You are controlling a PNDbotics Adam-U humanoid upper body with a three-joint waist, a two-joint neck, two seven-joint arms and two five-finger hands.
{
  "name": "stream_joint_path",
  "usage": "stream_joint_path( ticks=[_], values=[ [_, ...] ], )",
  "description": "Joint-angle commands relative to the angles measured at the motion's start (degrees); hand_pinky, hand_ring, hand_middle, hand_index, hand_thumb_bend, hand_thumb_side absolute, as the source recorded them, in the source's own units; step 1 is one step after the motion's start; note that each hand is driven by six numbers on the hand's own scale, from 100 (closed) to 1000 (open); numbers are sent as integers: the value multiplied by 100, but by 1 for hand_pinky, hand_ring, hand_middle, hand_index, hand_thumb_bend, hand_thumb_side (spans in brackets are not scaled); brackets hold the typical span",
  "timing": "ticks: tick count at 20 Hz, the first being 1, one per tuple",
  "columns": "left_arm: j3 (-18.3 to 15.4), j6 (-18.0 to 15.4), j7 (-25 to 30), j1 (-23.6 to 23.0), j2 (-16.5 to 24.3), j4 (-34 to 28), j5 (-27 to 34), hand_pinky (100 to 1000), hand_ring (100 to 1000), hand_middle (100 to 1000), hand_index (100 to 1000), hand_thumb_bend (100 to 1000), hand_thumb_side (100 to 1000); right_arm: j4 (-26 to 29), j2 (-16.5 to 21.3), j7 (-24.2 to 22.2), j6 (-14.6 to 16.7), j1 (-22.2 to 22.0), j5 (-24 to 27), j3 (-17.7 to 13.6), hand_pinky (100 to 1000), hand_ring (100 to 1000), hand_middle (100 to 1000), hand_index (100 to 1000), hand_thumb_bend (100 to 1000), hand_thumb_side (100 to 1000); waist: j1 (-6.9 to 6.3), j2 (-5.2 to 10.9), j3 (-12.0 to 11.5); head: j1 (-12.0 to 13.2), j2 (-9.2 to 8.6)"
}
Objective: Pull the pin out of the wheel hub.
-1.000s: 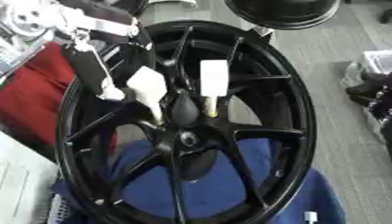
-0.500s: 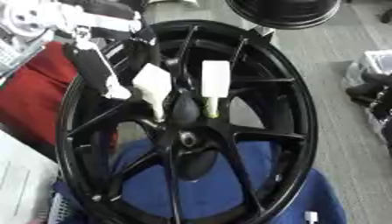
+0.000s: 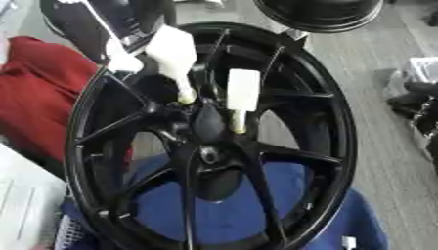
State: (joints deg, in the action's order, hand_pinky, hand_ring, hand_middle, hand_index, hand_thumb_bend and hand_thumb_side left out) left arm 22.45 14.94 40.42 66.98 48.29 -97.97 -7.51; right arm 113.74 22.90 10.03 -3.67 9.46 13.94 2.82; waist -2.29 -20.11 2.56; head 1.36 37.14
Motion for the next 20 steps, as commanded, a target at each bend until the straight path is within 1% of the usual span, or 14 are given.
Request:
stream_joint_path(
  ticks=[1, 5, 7, 10, 14, 15, 16, 20],
  values=[
    [-528, 55, -362, 132, 207, 167, 259, 661, 558, 424, 294, 330, 100, 85, 77, 22, 22, -3, -14, -63, 850, 746, 587, 737, 100, 831, 23, 149, -33, -12, -25],
    [-1135, 84, -868, -69, 540, 646, 476, 649, 552, 418, 286, 323, 100, 85, 100, 46, 50, -33, -24, -95, 850, 746, 587, 737, 100, 826, 35, 172, -105, -41, 8],
    [-1463, 112, -1137, -295, 770, 977, 487, 647, 551, 417, 285, 324, 100, 85, 109, 64, 65, -39, -25, -114, 850, 746, 587, 737, 100, 824, 39, 178, -137, -69, 21],
    [-1882, 119, -1486, -731, 1091, 1519, 321, 648, 552, 419, 287, 330, 100, 85, 123, 82, 93, -37, -22, -135, 850, 746, 587, 737, 100, 819, 59, 186, -157, -95, 33],
    [-2255, 59, -1763, -1249, 1334, 2012, 171, 648, 554, 423, 296, 332, 100, 85, 126, 99, 137, -28, -10, -166, 850, 745, 587, 737, 100, 813, 98, 191, -165, -113, 38],
    [-2319, 40, -1809, -1377, 1383, 2073, 157, 650, 555, 425, 296, 332, 100, 85, 122, 109, 146, -26, -6, -177, 850, 745, 587, 736, 100, 825, 105, 191, -167, -117, 37],
    [-2382, 32, -1858, -1537, 1436, 2144, 122, 652, 557, 426, 301, 334, 100, 85, 111, 122, 155, -24, 0, -191, 850, 745, 587, 736, 100, 811, 118, 188, -179, -136, 32],
    [-2588, -142, -1935, -2183, 1555, 2329, 106, 660, 566, 438, 321, 318, 100, 85, 79, 153, 172, -6, 13, -219, 849, 745, 587, 736, 100, 810, 147, 169, -205, -173, 2]
  ],
)
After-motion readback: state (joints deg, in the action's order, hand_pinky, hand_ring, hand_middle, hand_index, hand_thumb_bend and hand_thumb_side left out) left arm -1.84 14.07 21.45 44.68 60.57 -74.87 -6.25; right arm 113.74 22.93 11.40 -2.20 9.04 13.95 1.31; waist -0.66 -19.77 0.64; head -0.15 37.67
